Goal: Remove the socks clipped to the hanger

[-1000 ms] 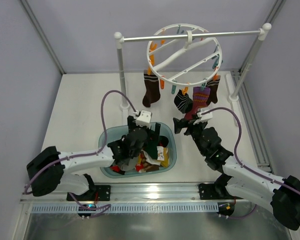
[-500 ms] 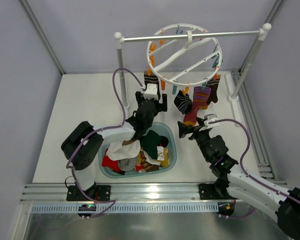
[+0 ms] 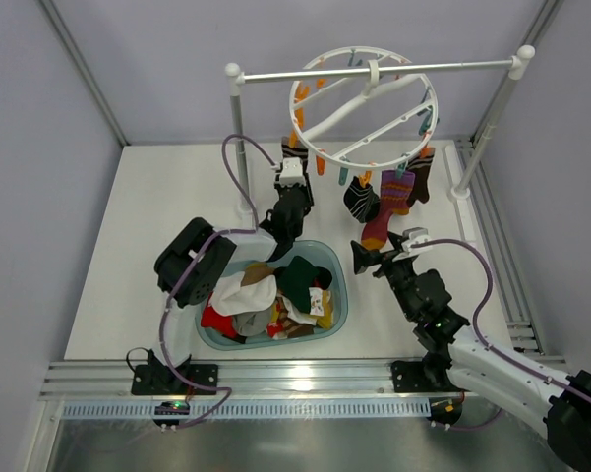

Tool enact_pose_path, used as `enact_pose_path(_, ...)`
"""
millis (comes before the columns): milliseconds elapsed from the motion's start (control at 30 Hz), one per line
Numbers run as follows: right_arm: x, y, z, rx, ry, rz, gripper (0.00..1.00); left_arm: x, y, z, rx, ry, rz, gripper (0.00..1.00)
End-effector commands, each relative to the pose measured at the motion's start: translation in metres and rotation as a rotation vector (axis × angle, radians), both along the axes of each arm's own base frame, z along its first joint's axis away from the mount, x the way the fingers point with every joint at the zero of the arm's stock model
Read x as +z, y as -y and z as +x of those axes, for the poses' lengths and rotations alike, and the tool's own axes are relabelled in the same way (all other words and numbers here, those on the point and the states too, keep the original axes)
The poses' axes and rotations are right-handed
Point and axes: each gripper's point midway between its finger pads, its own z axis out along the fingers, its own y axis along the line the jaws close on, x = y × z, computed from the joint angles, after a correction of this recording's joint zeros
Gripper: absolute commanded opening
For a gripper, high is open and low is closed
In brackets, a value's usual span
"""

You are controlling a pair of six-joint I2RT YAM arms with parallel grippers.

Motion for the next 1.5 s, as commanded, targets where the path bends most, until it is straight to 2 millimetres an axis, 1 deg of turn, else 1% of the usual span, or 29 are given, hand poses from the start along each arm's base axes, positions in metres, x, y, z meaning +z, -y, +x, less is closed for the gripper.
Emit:
enact_pose_path(0, 0.012, -0.003, 0.003, 0.005, 0.043, 0.011, 1.00, 0.039, 0.002, 0.007, 0.010, 0.136, -0.113, 0.23)
enact_pose_path(67, 0.013, -0.005, 0.004, 0.016, 0.046, 0.004, 1.00, 0.035, -0.001, 0.002, 0.007, 0.142, -0.118, 0.05)
enact_pose_path(100, 0.013, -0.008, 0.004, 0.028, 0.048, -0.005, 1.00, 0.046, -0.004, -0.001, 0.006, 0.175, -0.149, 0.00)
enact_pose_path(133, 0.010, -0.010, 0.005, 0.035, 0.042, -0.021, 1.00, 0.039, -0.009, -0.007, 0.000, 0.166, -0.139, 0.00)
enact_pose_path(200, 0.012, -0.019, 0.004, 0.081, 0.050, -0.033, 1.00, 0.049, -0.014, -0.018, -0.006, 0.204, -0.174, 0.00)
enact_pose_path(233, 0.010, -0.023, 0.005, 0.093, 0.041, -0.044, 1.00, 0.048, -0.023, -0.030, -0.003, 0.202, -0.176, 0.00)
enact_pose_path(333, 0.018, -0.034, 0.007, 0.132, 0.037, -0.032, 1.00, 0.057, -0.042, -0.053, -0.010, 0.238, -0.218, 0.00)
enact_pose_path(433, 0.032, -0.056, 0.005, 0.225, 0.041, -0.018, 1.00, 0.060, -0.049, -0.066, -0.035, 0.231, -0.211, 0.00)
enact_pose_path(533, 0.056, -0.082, -0.001, 0.327, 0.069, -0.005, 1.00, 0.059, -0.054, -0.077, -0.053, 0.226, -0.205, 0.00)
enact_pose_path(567, 0.071, -0.096, -0.006, 0.365, 0.074, -0.013, 1.00, 0.067, -0.058, -0.081, -0.055, 0.241, -0.220, 0.00)
enact_pose_path(633, 0.083, -0.110, -0.007, 0.377, 0.075, -0.034, 0.99, 0.067, -0.060, -0.089, -0.077, 0.243, -0.223, 0.00)
enact_pose_path(667, 0.104, -0.117, -0.007, 0.390, 0.101, -0.024, 1.00, 0.076, -0.064, -0.093, -0.080, 0.258, -0.235, 0.00)
enact_pose_path(733, 0.114, -0.138, -0.013, 0.476, 0.101, -0.028, 1.00, 0.077, -0.065, -0.101, -0.105, 0.254, -0.232, 0.00)
enact_pose_path(767, 0.136, -0.144, -0.014, 0.498, 0.117, 0.002, 1.00, 0.085, -0.066, -0.106, -0.118, 0.261, -0.249, 0.00)
enact_pose_path(800, 0.136, -0.152, -0.011, 0.509, 0.102, 0.001, 1.00, 0.083, -0.068, -0.109, -0.128, 0.257, -0.245, 0.00)
enact_pose_path(833, 0.143, -0.156, -0.009, 0.520, 0.107, 0.008, 1.00, 0.084, -0.067, -0.112, -0.140, 0.257, -0.246, 0.00)
enact_pose_path(867, 0.162, -0.159, -0.007, 0.520, 0.127, 0.033, 1.00, 0.085, -0.066, -0.115, -0.159, 0.252, -0.242, 0.00)
enact_pose_path(900, 0.167, -0.162, -0.005, 0.519, 0.130, 0.041, 1.00, 0.089, -0.068, -0.119, -0.165, 0.257, -0.247, 0.00)
enact_pose_path(933, 0.166, -0.174, -0.006, 0.568, 0.125, 0.030, 1.00, 0.090, -0.069, -0.121, -0.170, 0.256, -0.244, 0.00)
enact_pose_path(967, 0.180, -0.178, -0.004, 0.574, 0.145, 0.049, 1.00, 0.091, -0.069, -0.123, -0.178, 0.257, -0.247, 0.00)
enact_pose_path(1000, 0.183, -0.181, -0.002, 0.575, 0.140, 0.059, 1.00, 0.093, -0.071, -0.127, -0.184, 0.261, -0.255, 0.00)
enact_pose_path(1033, 0.177, -0.186, 0.005, 0.570, 0.120, 0.054, 1.00, 0.095, -0.072, -0.129, -0.189, 0.266, -0.261, 0.00)
enact_pose_path(1067, 0.187, -0.187, 0.010, 0.551, 0.129, 0.071, 1.00, 0.095, -0.072, -0.131, -0.196, 0.267, -0.263, 0.00)
enact_pose_path(1133, 0.182, -0.192, 0.019, 0.537, 0.109, 0.074, 1.00, 0.098, -0.074, -0.136, -0.208, 0.266, -0.264, 0.00)
enact_pose_path(1233, 0.184, -0.186, 0.033, 0.499, 0.095, 0.124, 1.00, 0.103, -0.074, -0.143, -0.235, 0.263, -0.264, 0.00)
enact_pose_path(1267, 0.182, -0.182, 0.044, 0.476, 0.089, 0.138, 1.00, 0.105, -0.073, -0.145, -0.244, 0.262, -0.263, 0.00)
enact_pose_path(1400, 0.178, -0.182, 0.062, 0.493, 0.075, 0.172, 1.00, 0.106, -0.074, -0.153, -0.269, 0.260, -0.285, 0.00)
enact_pose_path(1433, 0.184, -0.183, 0.065, 0.491, 0.085, 0.181, 1.00, 0.109, -0.073, -0.155, -0.279, 0.266, -0.304, 0.00)
enact_pose_path(1467, 0.177, -0.186, 0.072, 0.484, 0.077, 0.173, 1.00, 0.108, -0.073, -0.157, -0.285, 0.265, -0.306, 0.00)
